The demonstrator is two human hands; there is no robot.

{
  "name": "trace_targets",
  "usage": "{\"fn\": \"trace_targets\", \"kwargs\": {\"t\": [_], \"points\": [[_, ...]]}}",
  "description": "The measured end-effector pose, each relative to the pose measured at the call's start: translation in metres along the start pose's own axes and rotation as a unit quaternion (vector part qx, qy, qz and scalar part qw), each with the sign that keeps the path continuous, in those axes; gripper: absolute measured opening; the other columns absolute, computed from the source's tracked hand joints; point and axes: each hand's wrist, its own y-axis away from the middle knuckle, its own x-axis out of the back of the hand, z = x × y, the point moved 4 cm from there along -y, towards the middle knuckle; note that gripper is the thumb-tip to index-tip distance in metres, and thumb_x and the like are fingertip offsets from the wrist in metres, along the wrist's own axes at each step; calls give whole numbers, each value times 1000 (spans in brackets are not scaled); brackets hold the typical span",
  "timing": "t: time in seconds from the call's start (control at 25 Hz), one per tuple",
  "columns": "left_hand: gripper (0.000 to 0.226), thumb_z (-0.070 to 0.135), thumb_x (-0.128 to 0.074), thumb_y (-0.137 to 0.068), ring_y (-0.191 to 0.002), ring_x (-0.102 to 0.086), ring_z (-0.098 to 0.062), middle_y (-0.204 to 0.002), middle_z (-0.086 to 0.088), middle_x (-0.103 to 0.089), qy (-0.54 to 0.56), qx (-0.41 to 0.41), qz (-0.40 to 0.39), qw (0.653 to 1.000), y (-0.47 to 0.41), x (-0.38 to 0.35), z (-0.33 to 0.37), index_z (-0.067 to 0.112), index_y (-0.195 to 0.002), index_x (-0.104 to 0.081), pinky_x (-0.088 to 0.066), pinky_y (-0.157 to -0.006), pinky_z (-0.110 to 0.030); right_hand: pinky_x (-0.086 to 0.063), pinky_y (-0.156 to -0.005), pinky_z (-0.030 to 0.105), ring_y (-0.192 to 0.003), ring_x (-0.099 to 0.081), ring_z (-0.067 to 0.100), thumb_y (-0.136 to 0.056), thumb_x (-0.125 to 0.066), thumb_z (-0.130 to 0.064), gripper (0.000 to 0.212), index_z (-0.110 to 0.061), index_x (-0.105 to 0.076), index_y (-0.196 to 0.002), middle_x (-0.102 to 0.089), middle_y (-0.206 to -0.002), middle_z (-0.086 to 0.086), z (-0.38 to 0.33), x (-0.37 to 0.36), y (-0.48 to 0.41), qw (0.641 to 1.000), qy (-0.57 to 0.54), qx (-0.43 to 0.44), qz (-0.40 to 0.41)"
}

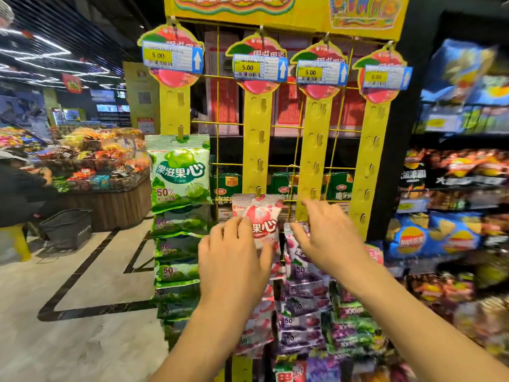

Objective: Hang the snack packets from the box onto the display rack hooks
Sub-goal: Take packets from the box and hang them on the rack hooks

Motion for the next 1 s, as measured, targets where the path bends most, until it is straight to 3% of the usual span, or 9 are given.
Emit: {"fn": "trace_targets", "kwargs": {"t": [0.36, 0.56, 1.0], "points": [[58, 59, -41, -103, -132, -51, -26, -143, 1, -57, -8, -92, -84, 992, 14, -33, 88, 21, -146, -47, -42, -108, -40, -46, -96, 45, -119, -51, 30, -99, -42, -56, 56, -17, -46, -140, -56, -134, 4, 96, 3, 64, 992, 98, -63, -49], [57, 56, -43, -102, -131, -53, -28, -142, -1, -61, -11, -118, -110, 987, 22, -60, 177, 21, -147, -49, -43, -103, -42, -43, -100, 42, -126, -48, 29, -100, -39, -56, 63, -17, -38, -149, -51, -140, 3, 185, 21, 99, 988, 111, -91, -57], [57, 59, -41, -102, -131, -52, -27, -142, 1, -59, -33, -158, -151, 975, 58, -120, 400, 24, -146, -49, -42, -104, -42, -42, -102, 43, -128, -46, 30, -101, -37, -57, 63, -16, -37, -149, -50, -143, 4, 399, 51, 160, 985, 102, -118, -73]]}}
